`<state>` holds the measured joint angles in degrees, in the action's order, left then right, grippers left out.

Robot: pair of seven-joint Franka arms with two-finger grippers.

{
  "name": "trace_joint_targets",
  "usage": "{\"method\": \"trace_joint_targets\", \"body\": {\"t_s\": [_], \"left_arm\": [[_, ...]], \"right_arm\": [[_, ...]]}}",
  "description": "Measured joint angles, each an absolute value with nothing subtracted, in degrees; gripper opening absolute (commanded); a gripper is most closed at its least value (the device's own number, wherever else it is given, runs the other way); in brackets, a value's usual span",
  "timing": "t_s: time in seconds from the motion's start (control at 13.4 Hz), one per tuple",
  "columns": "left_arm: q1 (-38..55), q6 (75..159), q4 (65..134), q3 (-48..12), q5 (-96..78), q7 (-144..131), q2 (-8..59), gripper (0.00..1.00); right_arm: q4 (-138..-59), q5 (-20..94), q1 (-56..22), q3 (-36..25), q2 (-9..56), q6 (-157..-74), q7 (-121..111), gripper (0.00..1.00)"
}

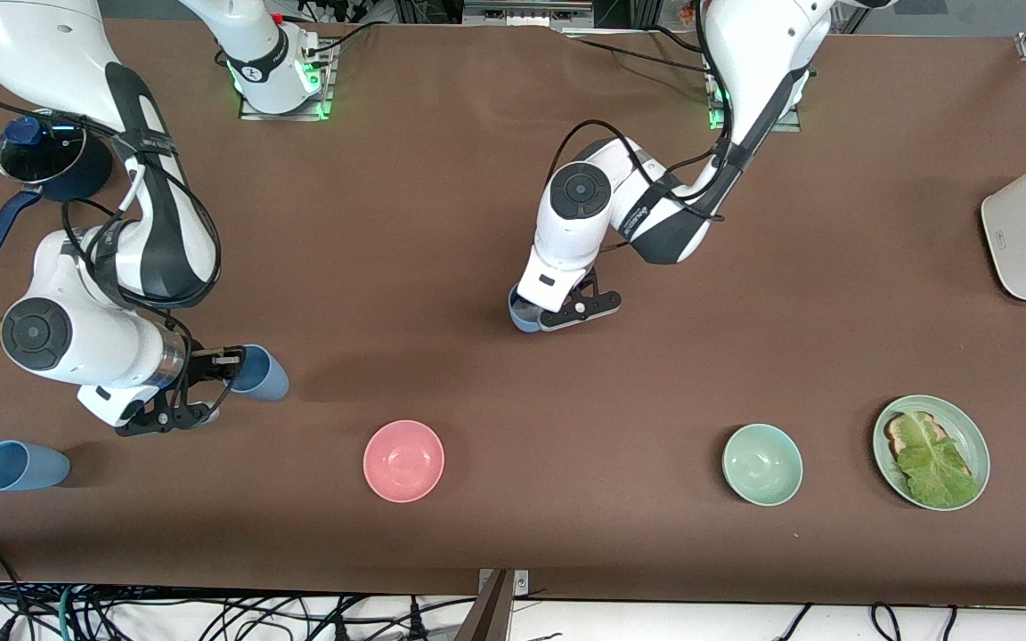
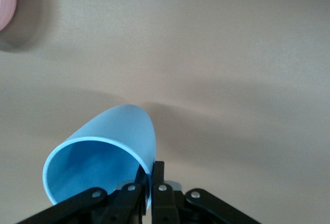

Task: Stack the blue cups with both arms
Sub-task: 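Carry the tissue cup with the left gripper toward the table middle, then place the tissue cup with the left gripper while the right gripper lifts the cup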

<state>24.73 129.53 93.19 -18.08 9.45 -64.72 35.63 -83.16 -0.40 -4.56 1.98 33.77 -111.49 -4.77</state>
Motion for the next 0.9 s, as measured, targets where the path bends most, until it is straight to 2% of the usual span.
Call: {"method": "trace_joint_targets", "body": {"t_s": [0.6, 0.82, 0.9], "left_arm": [[24.32, 133.44, 93.19, -17.93, 9.49, -64.87, 38.43, 0.0], [24.27, 134.19, 93.19, -17.93, 9.56, -64.91, 38.99, 0.3], [24.24, 134.25, 93.18, -17.93, 9.56, -64.91, 38.98, 0.34]], "right_arm": [[-77.95, -1.29, -5.45, 1.94, 33.78, -104.56, -4.77, 0.0], [-75.07, -1.3, -6.16, 1.94, 33.77, -100.84, -4.77, 0.0], [-74.06, -1.3, -6.52, 1.94, 33.77, -99.7, -4.77, 0.0]]}}
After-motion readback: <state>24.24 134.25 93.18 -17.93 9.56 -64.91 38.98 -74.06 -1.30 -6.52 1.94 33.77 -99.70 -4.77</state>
